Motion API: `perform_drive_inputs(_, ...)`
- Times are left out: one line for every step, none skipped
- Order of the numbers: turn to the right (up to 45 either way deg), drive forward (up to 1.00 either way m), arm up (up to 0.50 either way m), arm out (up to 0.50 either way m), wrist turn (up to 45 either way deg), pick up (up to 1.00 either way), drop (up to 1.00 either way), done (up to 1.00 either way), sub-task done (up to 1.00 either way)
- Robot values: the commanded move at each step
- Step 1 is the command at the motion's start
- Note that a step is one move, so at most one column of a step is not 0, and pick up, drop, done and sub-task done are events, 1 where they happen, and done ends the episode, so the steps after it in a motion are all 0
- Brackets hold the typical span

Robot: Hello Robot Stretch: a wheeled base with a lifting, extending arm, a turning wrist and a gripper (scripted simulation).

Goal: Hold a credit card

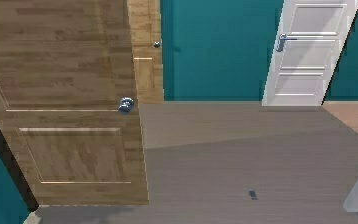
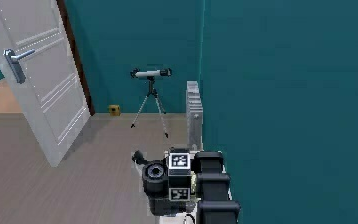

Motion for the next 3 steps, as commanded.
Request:
perform_drive_inputs(0.0,0.0,-0.3,0.0,0.0,0.0,0.0,0.0,0.0)
perform_drive_inputs(0.0,0.0,0.0,0.0,0.0,1.0,0.0,0.0,0.0)
perform_drive_inputs(0.0,0.0,0.1,0.0,0.0,0.0,0.0,0.0,0.0)
